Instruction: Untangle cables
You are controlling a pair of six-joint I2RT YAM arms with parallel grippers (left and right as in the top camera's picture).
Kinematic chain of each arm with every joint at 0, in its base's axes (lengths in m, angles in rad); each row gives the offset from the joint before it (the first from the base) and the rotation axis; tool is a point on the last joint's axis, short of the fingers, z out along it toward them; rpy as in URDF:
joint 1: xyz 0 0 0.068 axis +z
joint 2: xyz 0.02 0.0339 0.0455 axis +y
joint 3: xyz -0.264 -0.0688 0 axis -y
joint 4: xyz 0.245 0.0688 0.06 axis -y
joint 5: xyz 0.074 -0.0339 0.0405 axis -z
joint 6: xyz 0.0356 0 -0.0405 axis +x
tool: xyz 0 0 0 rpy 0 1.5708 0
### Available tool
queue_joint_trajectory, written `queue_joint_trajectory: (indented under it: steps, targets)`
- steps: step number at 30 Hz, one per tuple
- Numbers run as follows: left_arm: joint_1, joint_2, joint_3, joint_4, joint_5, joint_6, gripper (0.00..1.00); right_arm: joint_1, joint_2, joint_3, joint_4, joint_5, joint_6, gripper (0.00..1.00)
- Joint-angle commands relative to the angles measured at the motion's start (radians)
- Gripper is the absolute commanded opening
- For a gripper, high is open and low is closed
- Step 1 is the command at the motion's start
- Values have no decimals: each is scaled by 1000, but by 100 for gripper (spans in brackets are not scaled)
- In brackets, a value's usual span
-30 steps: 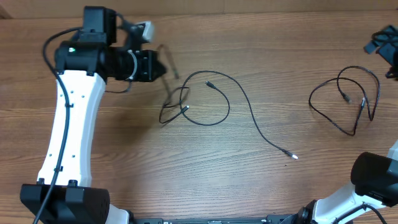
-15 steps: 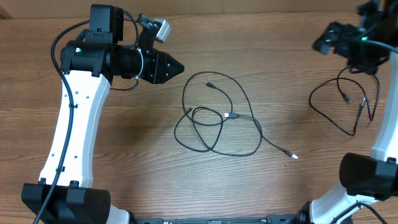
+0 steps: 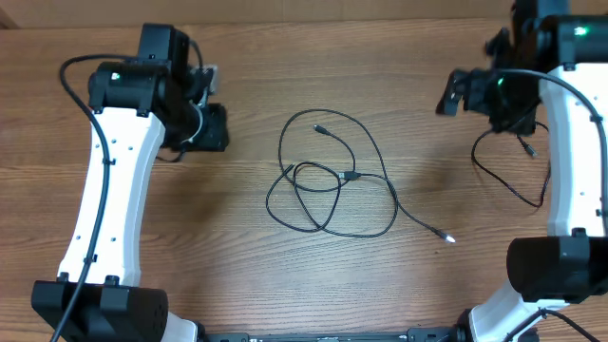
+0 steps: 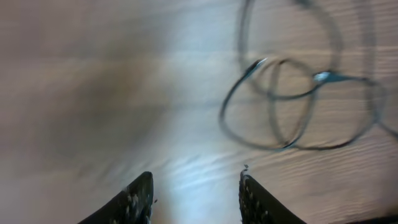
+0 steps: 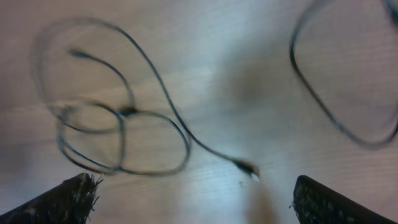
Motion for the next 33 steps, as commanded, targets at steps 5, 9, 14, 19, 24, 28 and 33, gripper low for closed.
queue_joint_trajectory:
  steps: [5,9,14,19,24,28,33]
  targets:
    - [21,-13,22,-208,-185,-109,44,40,-174,-260,-1,43,49,100]
    - [21,-29,0,-243,-205,-140,42,130,-194,-319,38,38,53,100]
    - [21,-84,-63,-243,-224,-178,41,301,-194,-398,198,38,91,100]
    - [21,-174,-145,-190,-272,-232,42,486,-192,-541,451,38,138,100]
    - [21,-280,-211,-71,-267,-265,46,677,-191,-770,874,39,138,100]
    - [21,-304,-212,-40,-263,-264,52,772,-180,-895,1134,40,137,100]
    - [21,-303,-212,-40,-263,-264,54,828,-122,-972,1296,69,139,90]
